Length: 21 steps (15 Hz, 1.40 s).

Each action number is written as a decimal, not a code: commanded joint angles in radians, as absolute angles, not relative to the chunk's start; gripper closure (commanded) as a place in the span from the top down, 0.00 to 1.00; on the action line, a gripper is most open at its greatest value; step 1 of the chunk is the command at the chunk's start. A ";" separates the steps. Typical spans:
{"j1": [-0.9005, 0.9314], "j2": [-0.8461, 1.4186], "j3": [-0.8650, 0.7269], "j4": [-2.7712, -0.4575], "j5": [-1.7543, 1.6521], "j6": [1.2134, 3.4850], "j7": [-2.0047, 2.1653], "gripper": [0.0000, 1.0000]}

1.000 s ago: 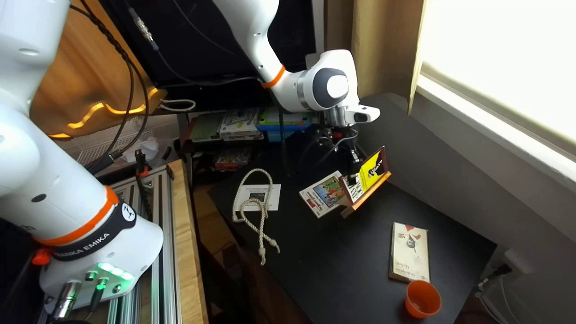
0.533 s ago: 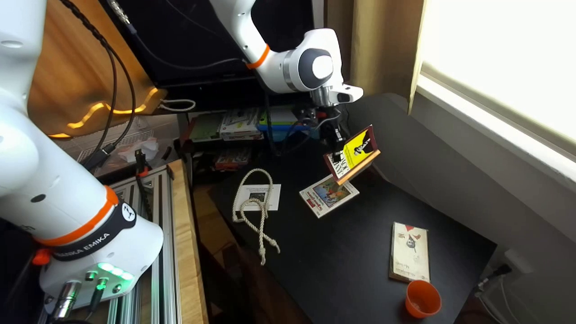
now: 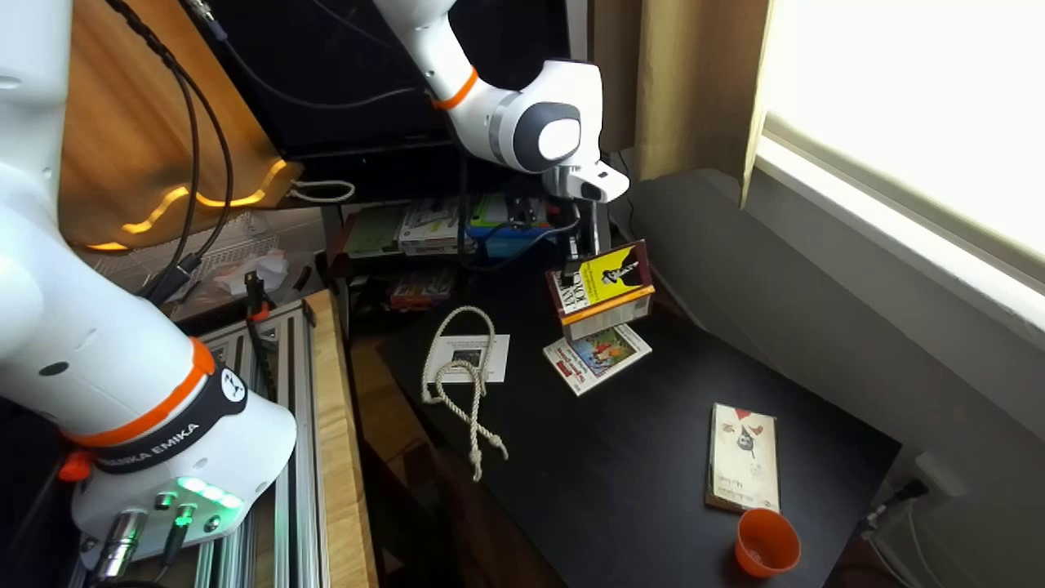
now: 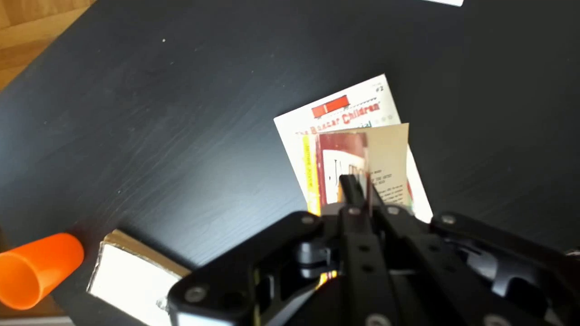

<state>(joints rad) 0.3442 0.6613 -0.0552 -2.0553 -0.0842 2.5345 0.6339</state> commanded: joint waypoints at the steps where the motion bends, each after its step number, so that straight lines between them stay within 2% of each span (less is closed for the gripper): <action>1: 0.246 0.663 0.035 -2.106 0.036 2.596 0.530 0.00; 7: 0.160 0.711 0.100 -2.103 0.147 2.599 0.333 0.00; 21: 0.187 0.841 0.037 -1.999 0.069 2.535 0.221 0.00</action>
